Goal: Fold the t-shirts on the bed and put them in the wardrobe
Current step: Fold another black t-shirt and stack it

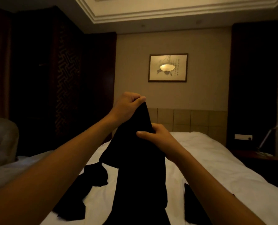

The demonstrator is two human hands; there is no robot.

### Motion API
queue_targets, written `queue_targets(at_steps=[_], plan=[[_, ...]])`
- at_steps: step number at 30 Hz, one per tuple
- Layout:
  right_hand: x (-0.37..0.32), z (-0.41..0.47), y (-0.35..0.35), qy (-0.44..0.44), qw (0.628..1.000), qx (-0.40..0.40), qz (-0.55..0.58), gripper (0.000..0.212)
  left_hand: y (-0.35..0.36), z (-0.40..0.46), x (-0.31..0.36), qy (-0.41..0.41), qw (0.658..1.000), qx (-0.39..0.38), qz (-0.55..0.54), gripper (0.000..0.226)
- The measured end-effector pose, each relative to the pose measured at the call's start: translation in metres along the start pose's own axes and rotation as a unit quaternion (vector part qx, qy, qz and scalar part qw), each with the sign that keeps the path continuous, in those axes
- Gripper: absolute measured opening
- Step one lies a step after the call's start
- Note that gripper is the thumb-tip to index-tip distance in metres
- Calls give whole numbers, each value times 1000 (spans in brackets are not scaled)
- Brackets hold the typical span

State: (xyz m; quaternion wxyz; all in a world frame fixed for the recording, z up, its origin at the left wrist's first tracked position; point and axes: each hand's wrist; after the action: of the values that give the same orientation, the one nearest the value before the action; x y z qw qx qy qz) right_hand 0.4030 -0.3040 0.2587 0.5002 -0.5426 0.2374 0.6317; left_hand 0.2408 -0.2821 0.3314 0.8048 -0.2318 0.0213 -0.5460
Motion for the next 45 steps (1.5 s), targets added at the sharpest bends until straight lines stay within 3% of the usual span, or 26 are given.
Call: queue_targets(at_steps=[7,13,22,30,37,42,45], plan=[[-43,-10,-14,-2,1000,-15,19,22,-23,21,33,55,998,-25,-8,35],[-67,-10,-39,38,993,6,-110,21,-43,29,28,48,997,-36,46,34],[-62,-16,-63,97,989,-41,-107,29,-68,23,-6,5,994,44,99,31],[-54,-21,-80,88,991,17,-103,24,-81,4,-30,-54,989,88,107,33],[-58,-17,-76,34,992,97,-78,29,-71,1,-19,-69,996,52,32,33],[-58,-17,-76,31,994,104,-27,33,-71,-4,2,-166,976,-116,-77,38],[-55,-16,-71,62,992,101,31,33,-67,-3,12,-191,962,-137,-141,33]])
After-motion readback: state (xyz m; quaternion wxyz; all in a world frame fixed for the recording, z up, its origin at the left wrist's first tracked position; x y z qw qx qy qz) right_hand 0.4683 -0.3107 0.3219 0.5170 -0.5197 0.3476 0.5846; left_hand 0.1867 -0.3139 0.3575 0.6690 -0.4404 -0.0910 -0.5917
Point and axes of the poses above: each hand's wrist, its own z-axis towards the middle knuckle, its own y-axis out of the palm, x = y × z, and after that the axes turned 9 degrees about y, right-handed
